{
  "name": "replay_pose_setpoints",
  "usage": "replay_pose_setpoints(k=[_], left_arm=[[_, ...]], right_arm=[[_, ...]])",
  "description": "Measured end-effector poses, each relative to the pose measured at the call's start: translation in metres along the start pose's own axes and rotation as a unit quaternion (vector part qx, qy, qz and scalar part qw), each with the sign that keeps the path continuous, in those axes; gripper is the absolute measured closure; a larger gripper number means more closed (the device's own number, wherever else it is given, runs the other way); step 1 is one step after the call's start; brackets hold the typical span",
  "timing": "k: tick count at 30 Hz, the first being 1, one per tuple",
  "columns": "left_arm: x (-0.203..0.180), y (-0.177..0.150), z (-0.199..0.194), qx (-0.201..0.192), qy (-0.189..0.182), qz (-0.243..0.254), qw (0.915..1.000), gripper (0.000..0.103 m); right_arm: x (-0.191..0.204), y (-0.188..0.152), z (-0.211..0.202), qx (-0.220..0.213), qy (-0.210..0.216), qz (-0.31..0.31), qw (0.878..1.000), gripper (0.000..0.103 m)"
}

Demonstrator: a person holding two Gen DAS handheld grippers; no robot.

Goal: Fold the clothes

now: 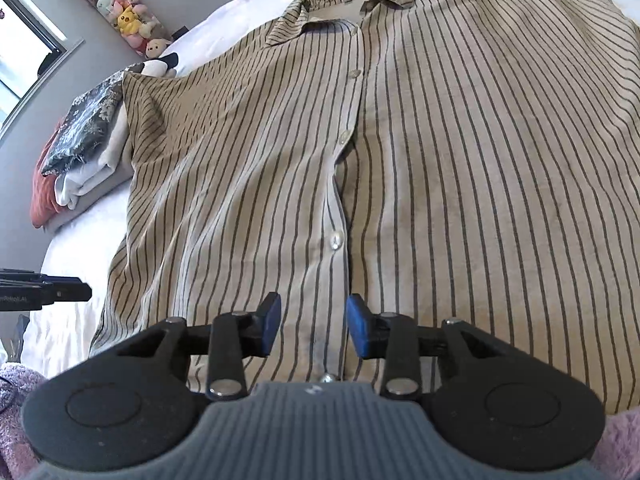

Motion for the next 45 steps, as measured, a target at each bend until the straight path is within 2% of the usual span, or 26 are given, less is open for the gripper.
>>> replay_pose_setpoints(k=[2,5,7,8,9,10,11,12,16,18,23,25,27,32,36,40,45], left_arm=[[0.012,-0.003,0.014,0.033,0.012,0.01,0.9993,0.071],[0.011,-0.013,0.036,0.079,0.004,0.023,0.9966,0.059],[0.012,-0.021,0.047,0.106,0.011,0.035,0.9937,0.059],[0.012,-0.025,0.053,0.119,0.015,0.039,0.992,0.062],[0.01,-0.029,0.057,0.129,0.013,0.041,0.9906,0.072],[0.008,-0.033,0.058,0.135,0.005,0.045,0.9898,0.078],[0.006,-0.036,0.056,0.139,-0.001,0.054,0.9888,0.093],[0.005,-0.04,0.053,0.144,-0.005,0.066,0.9874,0.102],[0.013,-0.054,0.044,0.17,-0.004,0.096,0.9808,0.102],[0.019,-0.06,0.051,0.185,-0.002,0.091,0.9786,0.102],[0.025,-0.059,0.06,0.193,-0.009,0.068,0.9789,0.098],[0.029,-0.053,0.053,0.184,-0.022,0.064,0.9806,0.086],[0.034,-0.041,0.043,0.161,-0.029,0.06,0.9846,0.062],[0.053,0.014,0.014,0.077,-0.027,0.044,0.9957,0.06],[0.063,0.067,-0.001,0.013,-0.004,0.032,0.9994,0.061],[0.069,0.125,-0.005,-0.044,0.017,0.016,0.9988,0.06],[0.075,0.185,0.006,-0.098,0.078,0.001,0.9921,0.057]], right_arm=[[0.004,-0.001,0.006,-0.003,0.003,0.0,1.0,0.063],[0.012,-0.005,0.018,-0.009,0.009,0.002,1.0,0.063],[0.012,-0.006,0.018,-0.011,0.012,0.004,1.0,0.063],[0.012,-0.005,0.018,-0.012,0.013,0.005,1.0,0.063],[0.012,-0.005,0.018,-0.013,0.013,0.005,1.0,0.063],[0.011,-0.005,0.018,-0.013,0.014,0.006,1.0,0.063],[0.011,-0.005,0.018,-0.013,0.014,0.006,1.0,0.063],[0.011,-0.005,0.018,-0.013,0.014,0.007,1.0,0.063],[0.012,-0.005,0.017,-0.012,0.013,0.004,1.0,0.063],[0.012,-0.004,0.018,-0.011,0.012,0.003,1.0,0.063],[0.013,-0.004,0.019,-0.007,0.006,-0.001,1.0,0.06],[0.014,-0.003,0.016,-0.012,0.004,-0.006,1.0,0.051],[0.016,0.001,0.012,-0.022,-0.004,-0.011,1.0,0.051],[0.016,0.022,0.015,-0.029,-0.056,-0.024,0.998,0.051],[0.02,0.057,0.032,-0.028,-0.095,-0.083,0.992,0.051],[0.017,0.099,0.058,-0.027,-0.134,-0.124,0.983,0.05],[0.013,0.148,0.094,-0.054,-0.123,-0.133,0.982,0.05]])
Point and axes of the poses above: each gripper's, at about its wrist camera, not at the fingertips, and z roughly the way its jaws point, x to its left, y to its top, the point moved 9 cm from there along z, roughly the way its jaws point, and after that the axes turned 13 degrees about y, right-handed, at the moved point
